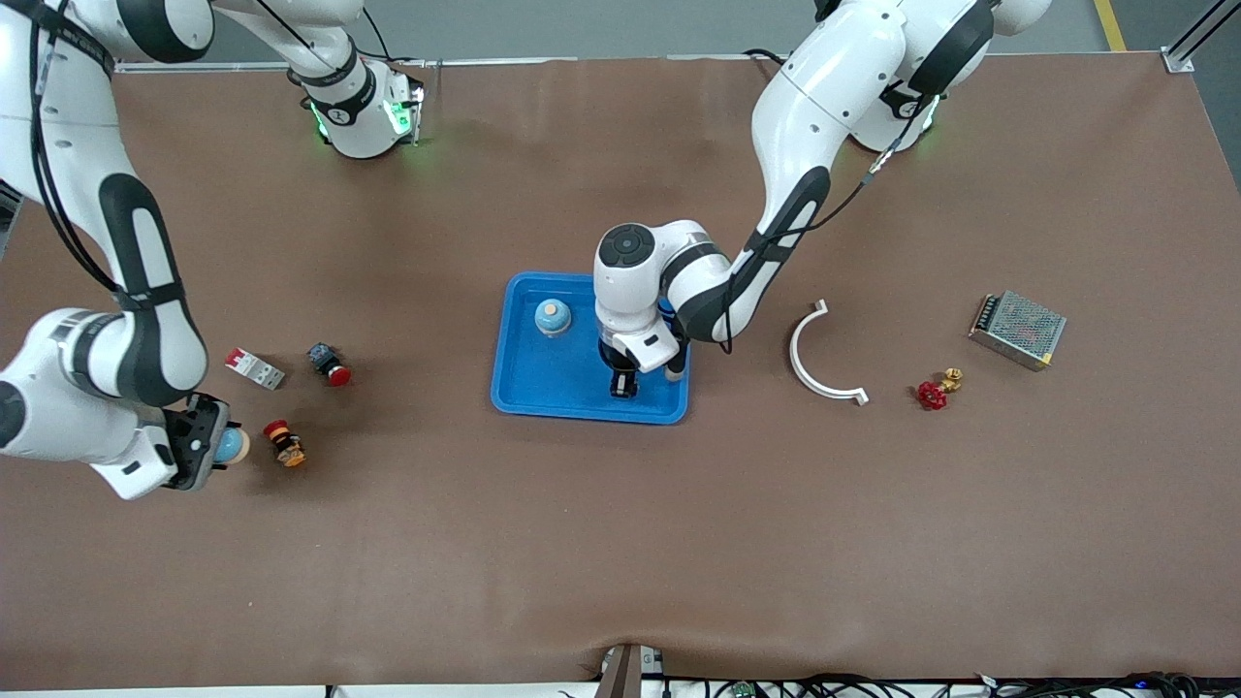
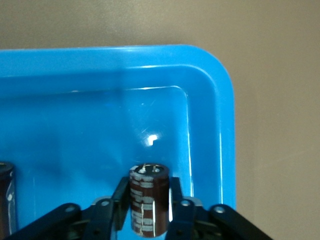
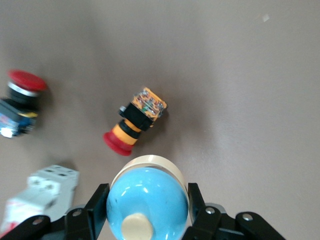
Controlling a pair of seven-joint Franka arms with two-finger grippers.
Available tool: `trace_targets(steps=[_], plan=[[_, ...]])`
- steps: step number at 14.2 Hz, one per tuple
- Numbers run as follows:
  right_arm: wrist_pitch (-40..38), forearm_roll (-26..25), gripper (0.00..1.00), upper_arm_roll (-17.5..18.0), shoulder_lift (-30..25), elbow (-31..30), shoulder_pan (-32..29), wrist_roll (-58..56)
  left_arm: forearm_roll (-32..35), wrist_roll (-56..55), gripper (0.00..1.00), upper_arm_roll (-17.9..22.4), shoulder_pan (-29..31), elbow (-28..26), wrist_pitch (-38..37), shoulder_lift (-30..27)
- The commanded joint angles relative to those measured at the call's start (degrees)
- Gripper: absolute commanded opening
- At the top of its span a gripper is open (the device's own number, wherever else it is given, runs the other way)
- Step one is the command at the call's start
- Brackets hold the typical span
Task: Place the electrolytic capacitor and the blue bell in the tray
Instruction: 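Release the capacitor in the tray while the right gripper grasps the bell, then lower the bell into the tray while the left gripper returns to rest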
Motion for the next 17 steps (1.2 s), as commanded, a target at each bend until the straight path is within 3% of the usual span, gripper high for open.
trace_targets(steps=[1, 5, 7, 9, 12, 17], plan=[[-8.0, 0.9, 0.2, 0.2, -4.7, 0.3, 2.0, 10.0, 0.9, 0.9, 1.0, 1.1, -1.0, 1.7, -3.0, 0.6], [-18.7, 1.2, 0.21, 0.3, -11.6, 0.2, 9.0, 33.9, 0.2, 1.0, 1.0, 0.3, -0.9, 2.3, -7.8, -1.4], [-21.6, 7.5, 0.21, 0.2, -13.3, 0.0, 11.7, 44.1, 0.0, 1.2, 1.0, -0.9, -0.7, 2.3, -9.5, -3.1], [-21.3, 9.4, 0.21, 0.2, -13.5, -0.1, 14.7, 52.9, -0.8, 2.8, 1.0, -3.1, 0.6, 2.3, -12.5, -4.6], [-20.3, 9.4, 0.21, 0.2, -14.6, -0.1, 20.7, 69.4, -7.1, 11.5, 1.0, -3.7, 2.8, 2.2, -17.0, -8.2], [-10.5, 9.4, 0.21, 0.2, -16.1, -5.3, 30.9, 97.7, -10.9, 32.3, 1.0, -5.3, 14.0, -1.0, -24.0, -14.5]])
